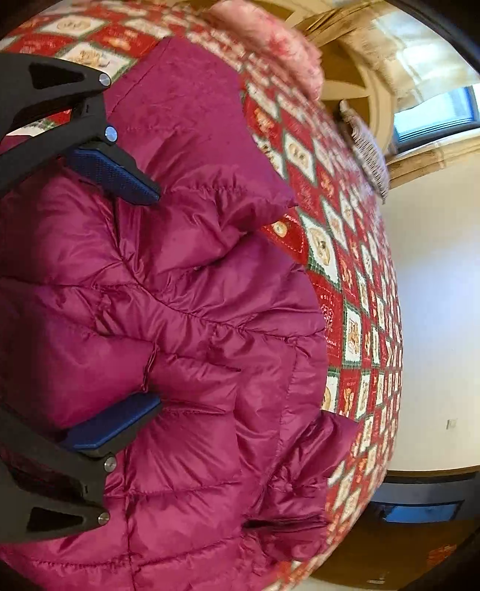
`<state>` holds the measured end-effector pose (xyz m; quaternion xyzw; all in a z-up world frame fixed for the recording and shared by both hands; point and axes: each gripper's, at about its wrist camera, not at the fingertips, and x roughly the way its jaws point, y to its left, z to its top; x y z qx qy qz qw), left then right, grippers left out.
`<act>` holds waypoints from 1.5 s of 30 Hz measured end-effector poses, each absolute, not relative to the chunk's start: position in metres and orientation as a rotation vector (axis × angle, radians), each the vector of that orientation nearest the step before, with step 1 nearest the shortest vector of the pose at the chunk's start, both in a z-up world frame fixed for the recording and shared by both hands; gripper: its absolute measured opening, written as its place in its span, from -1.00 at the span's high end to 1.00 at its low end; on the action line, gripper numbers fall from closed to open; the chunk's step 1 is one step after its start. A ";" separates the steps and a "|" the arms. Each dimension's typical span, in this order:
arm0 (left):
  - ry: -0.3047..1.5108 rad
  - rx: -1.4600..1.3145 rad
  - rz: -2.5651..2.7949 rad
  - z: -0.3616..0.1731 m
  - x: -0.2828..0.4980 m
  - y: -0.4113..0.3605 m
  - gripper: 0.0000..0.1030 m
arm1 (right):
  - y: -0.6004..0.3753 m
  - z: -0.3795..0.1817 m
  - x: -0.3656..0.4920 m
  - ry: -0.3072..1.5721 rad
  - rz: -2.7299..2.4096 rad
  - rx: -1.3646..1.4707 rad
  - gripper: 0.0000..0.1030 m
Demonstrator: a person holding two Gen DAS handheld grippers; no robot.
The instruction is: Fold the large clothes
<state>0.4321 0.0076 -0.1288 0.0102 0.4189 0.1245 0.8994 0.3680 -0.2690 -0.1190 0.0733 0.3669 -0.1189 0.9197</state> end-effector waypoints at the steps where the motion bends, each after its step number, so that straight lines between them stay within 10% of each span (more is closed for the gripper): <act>1: 0.874 -0.002 0.227 -0.124 0.431 0.013 -0.98 | -0.269 -0.119 0.368 0.754 -0.244 0.151 0.21; 18: 0.765 -0.703 0.715 -0.112 0.341 0.330 -0.98 | -0.267 -0.119 0.368 0.753 -0.237 0.147 0.15; 30: 0.810 -0.508 0.746 -0.139 0.363 0.319 -0.93 | -0.267 -0.119 0.368 0.758 -0.241 0.133 0.13; 37: 0.766 -0.482 0.670 -0.133 0.361 0.318 0.53 | -0.266 -0.119 0.368 0.758 -0.240 0.131 0.12; 45: 0.625 -0.446 0.510 -0.078 0.366 0.268 0.81 | -0.267 -0.119 0.368 0.757 -0.237 0.132 0.11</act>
